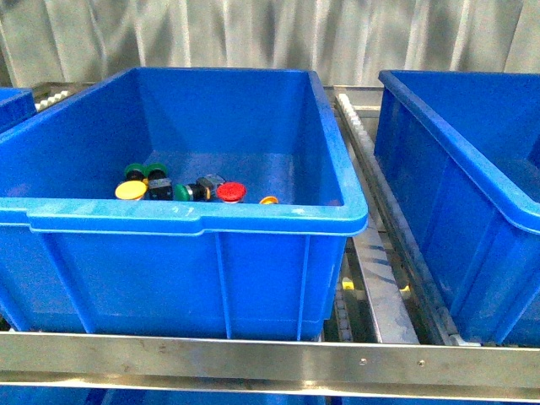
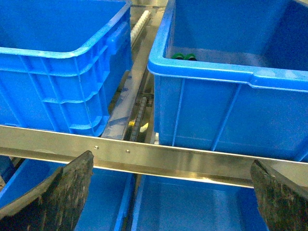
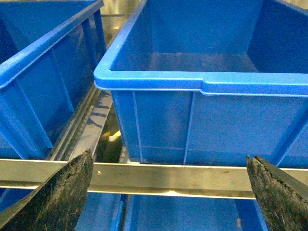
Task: Pick red and yellow buttons and place in box
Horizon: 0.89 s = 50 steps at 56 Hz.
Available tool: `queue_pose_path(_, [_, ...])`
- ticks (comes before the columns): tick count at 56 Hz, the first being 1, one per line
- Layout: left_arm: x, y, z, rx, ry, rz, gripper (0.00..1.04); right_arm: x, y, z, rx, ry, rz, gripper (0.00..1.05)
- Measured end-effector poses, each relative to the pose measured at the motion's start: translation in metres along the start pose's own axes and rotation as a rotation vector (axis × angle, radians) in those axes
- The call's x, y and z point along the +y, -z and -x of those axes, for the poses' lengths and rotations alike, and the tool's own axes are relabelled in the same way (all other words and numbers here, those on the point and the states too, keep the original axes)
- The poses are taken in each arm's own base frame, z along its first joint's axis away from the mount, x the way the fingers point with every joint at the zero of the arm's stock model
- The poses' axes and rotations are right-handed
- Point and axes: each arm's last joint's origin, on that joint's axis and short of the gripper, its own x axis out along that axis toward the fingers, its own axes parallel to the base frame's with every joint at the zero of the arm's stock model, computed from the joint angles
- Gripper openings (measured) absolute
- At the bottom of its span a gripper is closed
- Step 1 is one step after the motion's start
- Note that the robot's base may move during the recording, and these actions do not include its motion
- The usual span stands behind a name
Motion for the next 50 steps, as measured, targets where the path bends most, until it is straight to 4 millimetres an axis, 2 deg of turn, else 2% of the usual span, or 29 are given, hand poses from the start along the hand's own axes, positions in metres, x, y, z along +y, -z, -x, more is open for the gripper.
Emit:
queue_pose_path(4, [-0.001, 0.002, -0.001, 0.096, 0.024, 0.067, 0.97, 0.000, 0.000, 0.000, 0.000, 0.000, 0.000, 0.97])
queue_pose_path(8, [-0.001, -0.008, -0.008, 0.142, 0.029, 0.147, 0.97, 0.000, 0.000, 0.000, 0.000, 0.000, 0.000, 0.97])
queue_pose_path(21, [-0.006, -0.099, -0.053, -0.027, 0.090, 0.189, 0.97, 0.000, 0.000, 0.000, 0.000, 0.000, 0.000, 0.97])
queue_pose_path(27, [-0.016, -0.127, -0.085, -0.003, 0.110, 0.170, 0.97, 0.000, 0.000, 0.000, 0.000, 0.000, 0.000, 0.97])
queue_pose_path(34, [-0.030, -0.135, -0.117, 0.064, 0.122, 0.140, 0.97, 0.000, 0.000, 0.000, 0.000, 0.000, 0.000, 0.97])
queue_pose_path(50, [-0.105, -0.154, -0.240, 0.347, 0.137, 0.040, 0.97, 0.000, 0.000, 0.000, 0.000, 0.000, 0.000, 0.97])
